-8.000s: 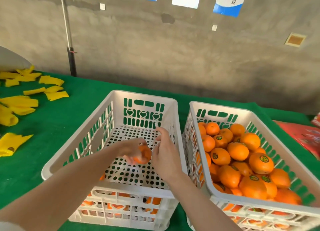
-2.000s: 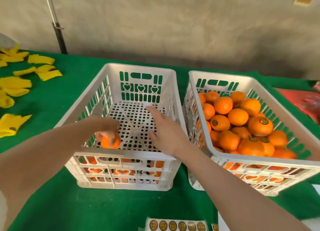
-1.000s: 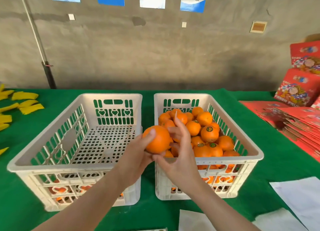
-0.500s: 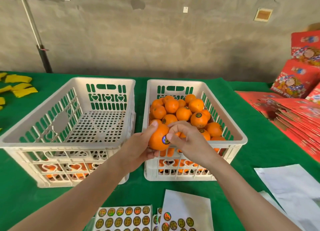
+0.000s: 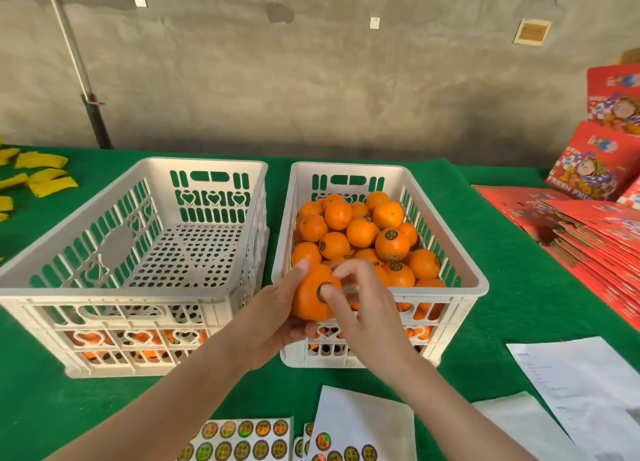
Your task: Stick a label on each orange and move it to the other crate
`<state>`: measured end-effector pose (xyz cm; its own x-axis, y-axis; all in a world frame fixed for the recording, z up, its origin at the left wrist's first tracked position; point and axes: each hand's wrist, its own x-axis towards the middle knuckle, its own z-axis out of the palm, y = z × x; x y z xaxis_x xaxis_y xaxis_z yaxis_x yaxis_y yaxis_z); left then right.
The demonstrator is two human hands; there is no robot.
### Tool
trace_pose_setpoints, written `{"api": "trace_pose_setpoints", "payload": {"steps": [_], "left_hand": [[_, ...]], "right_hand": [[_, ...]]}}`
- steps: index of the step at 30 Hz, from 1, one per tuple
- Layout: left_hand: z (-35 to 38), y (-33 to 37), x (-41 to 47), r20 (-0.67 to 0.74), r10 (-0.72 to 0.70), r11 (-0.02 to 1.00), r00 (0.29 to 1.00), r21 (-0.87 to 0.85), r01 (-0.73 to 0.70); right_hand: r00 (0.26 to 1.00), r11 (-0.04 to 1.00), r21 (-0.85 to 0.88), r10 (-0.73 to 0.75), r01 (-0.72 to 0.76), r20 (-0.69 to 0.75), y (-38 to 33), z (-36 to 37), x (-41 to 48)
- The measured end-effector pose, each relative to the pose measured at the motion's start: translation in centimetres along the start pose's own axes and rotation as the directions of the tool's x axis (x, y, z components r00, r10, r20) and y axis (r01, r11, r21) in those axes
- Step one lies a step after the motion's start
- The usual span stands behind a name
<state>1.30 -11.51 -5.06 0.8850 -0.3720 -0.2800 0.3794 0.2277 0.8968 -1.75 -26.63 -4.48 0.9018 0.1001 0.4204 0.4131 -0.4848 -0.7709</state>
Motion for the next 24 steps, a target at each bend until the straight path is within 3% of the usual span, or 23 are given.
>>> {"api": "trace_pose_setpoints", "payload": {"steps": [4, 7, 9, 11, 12, 15, 17, 19, 22, 24], "left_hand": [[0.1, -1.0, -0.5, 0.070, -0.002, 0.999, 0.998, 0.035, -0.001], [1.0, -0.7, -0.5, 0.053, 0.093, 0.958, 0.994, 0.267, -0.104], [1.3, 0.1, 0.4, -0.011, 0.276, 0.854, 0.961, 0.462, -0.240], [0.9, 1.1, 2.6, -0.045, 0.486, 0.711, 0.873, 0.601, -0.365], [0.6, 1.5, 4.1, -0.053, 0.553, 0.615, 0.831, 0.699, -0.365], [-0.2, 1.7, 8.1, -0.093, 0.590, 0.319, 0.802, 0.940, -0.125], [-1.1, 1.0, 9.7, -0.137, 0.585, 0.312, 0.799, 0.948, -0.067], [-1.6, 0.4, 10.4, -0.155, 0.618, 0.358, 0.770, 0.928, -0.101], [-1.7, 0.3, 10.3, -0.187, 0.650, 0.447, 0.737, 0.878, -0.172], [-1.5, 0.4, 10.0, -0.188, 0.656, 0.429, 0.731, 0.890, -0.157]], "right_hand": [[0.989, 0.981, 0.149, 0.109, -0.123, 0.100, 1.0, 0.4, -2.0], [0.986, 0.985, 0.094, 0.131, -0.141, 0.106, 1.6, 0.4, -2.5], [0.991, 0.986, 0.100, 0.128, -0.130, 0.027, 1.9, -0.2, -2.0], [0.993, 0.985, 0.132, 0.114, -0.110, -0.023, 2.1, -1.0, -0.7], [0.992, 0.983, 0.146, 0.115, -0.108, -0.043, 2.3, -1.5, 0.2], [0.972, 0.970, 0.156, 0.204, -0.185, -0.116, 3.8, -3.1, 4.1], [0.948, 0.953, 0.149, 0.285, -0.264, -0.141, 5.2, -3.9, 7.1], [0.943, 0.950, 0.078, 0.311, -0.304, -0.119, 6.6, -3.8, 9.6], [0.952, 0.943, -0.147, 0.305, -0.300, 0.017, 7.9, -1.6, 12.3], [0.939, 0.906, -0.345, 0.312, -0.246, 0.148, 8.1, 0.6, 13.5]]}}
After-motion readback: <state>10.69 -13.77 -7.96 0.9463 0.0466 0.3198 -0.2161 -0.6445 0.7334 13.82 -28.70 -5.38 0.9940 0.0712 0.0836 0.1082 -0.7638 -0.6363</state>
